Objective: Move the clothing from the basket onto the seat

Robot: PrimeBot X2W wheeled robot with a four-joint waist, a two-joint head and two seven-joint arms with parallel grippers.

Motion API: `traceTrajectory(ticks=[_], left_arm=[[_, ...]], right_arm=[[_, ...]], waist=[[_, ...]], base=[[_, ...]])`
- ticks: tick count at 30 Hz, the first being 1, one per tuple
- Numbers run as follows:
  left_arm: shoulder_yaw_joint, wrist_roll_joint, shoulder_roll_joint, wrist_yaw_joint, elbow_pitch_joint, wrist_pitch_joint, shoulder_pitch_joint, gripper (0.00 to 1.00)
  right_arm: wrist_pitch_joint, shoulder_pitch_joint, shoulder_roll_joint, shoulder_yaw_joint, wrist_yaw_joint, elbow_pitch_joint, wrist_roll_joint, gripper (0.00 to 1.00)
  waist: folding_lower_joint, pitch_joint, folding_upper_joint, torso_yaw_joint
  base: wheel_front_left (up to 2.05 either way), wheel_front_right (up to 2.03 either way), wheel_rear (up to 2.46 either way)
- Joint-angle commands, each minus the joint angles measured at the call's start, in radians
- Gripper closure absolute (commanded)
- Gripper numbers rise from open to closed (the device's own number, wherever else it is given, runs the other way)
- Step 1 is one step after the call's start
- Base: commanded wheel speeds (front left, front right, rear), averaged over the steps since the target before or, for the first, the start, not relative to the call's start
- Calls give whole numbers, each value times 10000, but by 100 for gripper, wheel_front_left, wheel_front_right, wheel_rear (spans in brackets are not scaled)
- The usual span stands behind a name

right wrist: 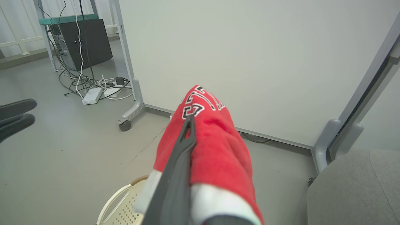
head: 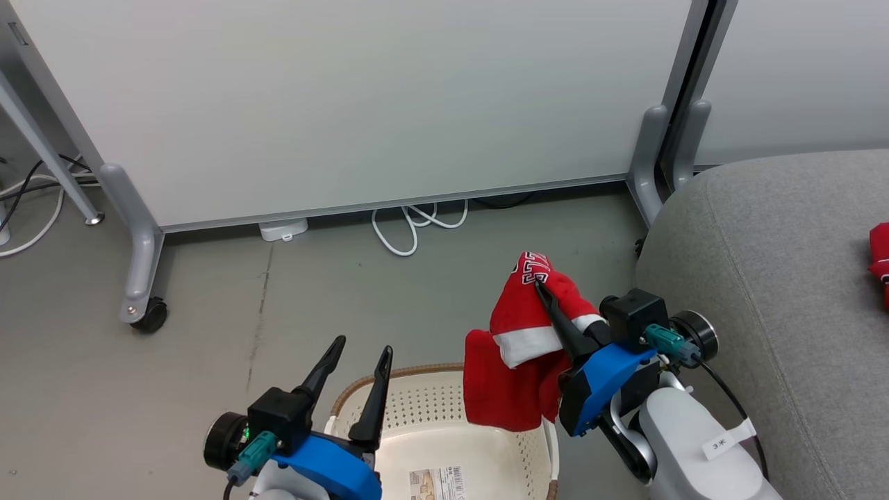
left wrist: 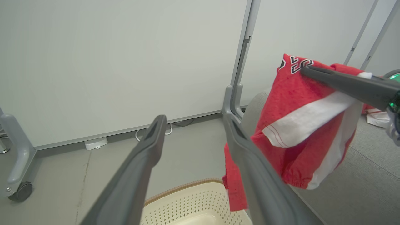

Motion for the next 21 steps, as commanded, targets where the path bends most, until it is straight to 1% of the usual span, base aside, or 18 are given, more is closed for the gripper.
traceTrajectory(ticks=[1,6,11,15,21], left_arm=[[41,57,-26,-85,29,-28,121,0],[-35,-4,-40,-85,17,-26,139,0],[5,-36,42,-86,-44,-26,27,0],[14,-26,88,-87,-89,-26,-55,0],[15,49,136,-88,-201,-26,-161,0]], right_arm=[[-19,72,-31,-36,1,-59,10,100],[11,52,-46,-41,1,-120,27,100],[17,15,-54,-74,1,-210,-22,100],[10,-45,-66,-115,1,-265,-55,100],[-22,-119,-53,-178,1,-326,-75,100]], waist=[[0,1,0,-25],[0,41,0,-244],[0,169,0,-698],[0,301,0,-1233],[0,489,0,-2266]], base=[[0,0,0],[0,0,0],[0,0,0],[0,0,0],[0,0,0]])
